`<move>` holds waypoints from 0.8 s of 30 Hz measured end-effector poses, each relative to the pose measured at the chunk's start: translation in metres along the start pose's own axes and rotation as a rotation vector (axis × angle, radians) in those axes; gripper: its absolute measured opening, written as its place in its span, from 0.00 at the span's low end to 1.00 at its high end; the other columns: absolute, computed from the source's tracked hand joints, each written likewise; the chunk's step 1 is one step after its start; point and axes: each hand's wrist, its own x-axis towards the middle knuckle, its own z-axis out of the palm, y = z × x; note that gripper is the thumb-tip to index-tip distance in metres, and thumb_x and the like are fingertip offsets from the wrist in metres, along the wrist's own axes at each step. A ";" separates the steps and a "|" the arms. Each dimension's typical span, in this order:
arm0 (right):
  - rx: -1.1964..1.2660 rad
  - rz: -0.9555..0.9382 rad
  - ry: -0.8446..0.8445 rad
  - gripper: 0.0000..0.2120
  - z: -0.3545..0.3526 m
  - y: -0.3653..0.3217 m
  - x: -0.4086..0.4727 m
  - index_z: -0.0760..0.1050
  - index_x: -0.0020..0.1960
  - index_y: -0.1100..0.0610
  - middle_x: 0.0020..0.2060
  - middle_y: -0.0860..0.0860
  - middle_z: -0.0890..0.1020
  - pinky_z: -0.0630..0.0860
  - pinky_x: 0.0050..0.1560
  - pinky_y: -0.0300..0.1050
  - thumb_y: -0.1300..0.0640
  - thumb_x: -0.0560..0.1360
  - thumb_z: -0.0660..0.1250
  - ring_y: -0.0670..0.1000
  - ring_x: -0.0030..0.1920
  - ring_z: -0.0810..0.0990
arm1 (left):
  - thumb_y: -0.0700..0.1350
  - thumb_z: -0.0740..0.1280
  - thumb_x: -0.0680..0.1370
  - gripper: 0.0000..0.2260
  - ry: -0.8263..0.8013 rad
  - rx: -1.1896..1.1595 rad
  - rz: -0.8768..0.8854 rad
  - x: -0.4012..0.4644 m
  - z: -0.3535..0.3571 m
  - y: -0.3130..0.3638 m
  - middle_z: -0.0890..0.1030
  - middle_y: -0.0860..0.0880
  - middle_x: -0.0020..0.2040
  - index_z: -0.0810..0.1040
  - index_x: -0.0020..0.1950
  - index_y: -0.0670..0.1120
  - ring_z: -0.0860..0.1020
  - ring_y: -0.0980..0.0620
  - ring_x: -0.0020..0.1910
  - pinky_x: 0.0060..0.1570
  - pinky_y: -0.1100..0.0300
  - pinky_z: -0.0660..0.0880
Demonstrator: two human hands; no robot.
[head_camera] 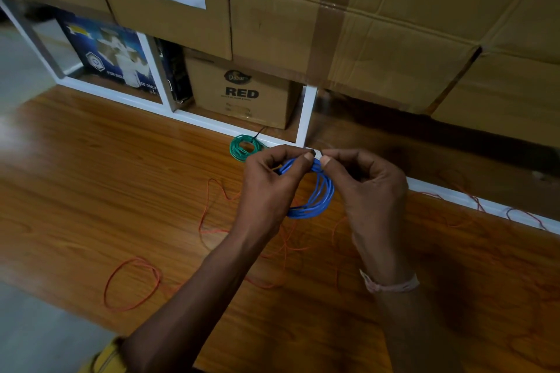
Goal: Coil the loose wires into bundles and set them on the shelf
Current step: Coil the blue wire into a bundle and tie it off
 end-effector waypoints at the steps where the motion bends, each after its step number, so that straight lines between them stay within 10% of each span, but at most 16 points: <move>1: -0.011 -0.001 0.003 0.05 0.000 -0.001 -0.001 0.86 0.49 0.55 0.43 0.46 0.88 0.83 0.50 0.40 0.63 0.75 0.75 0.43 0.46 0.87 | 0.37 0.73 0.80 0.04 0.002 0.004 0.006 0.000 0.000 0.001 0.89 0.47 0.45 0.88 0.52 0.40 0.88 0.49 0.49 0.55 0.52 0.84; 24: -0.002 -0.006 -0.004 0.04 -0.002 -0.006 0.000 0.87 0.49 0.58 0.42 0.47 0.88 0.82 0.49 0.38 0.63 0.75 0.76 0.44 0.45 0.87 | 0.39 0.74 0.80 0.03 0.014 0.098 0.022 0.002 0.005 0.006 0.88 0.48 0.43 0.88 0.50 0.42 0.87 0.47 0.46 0.51 0.41 0.83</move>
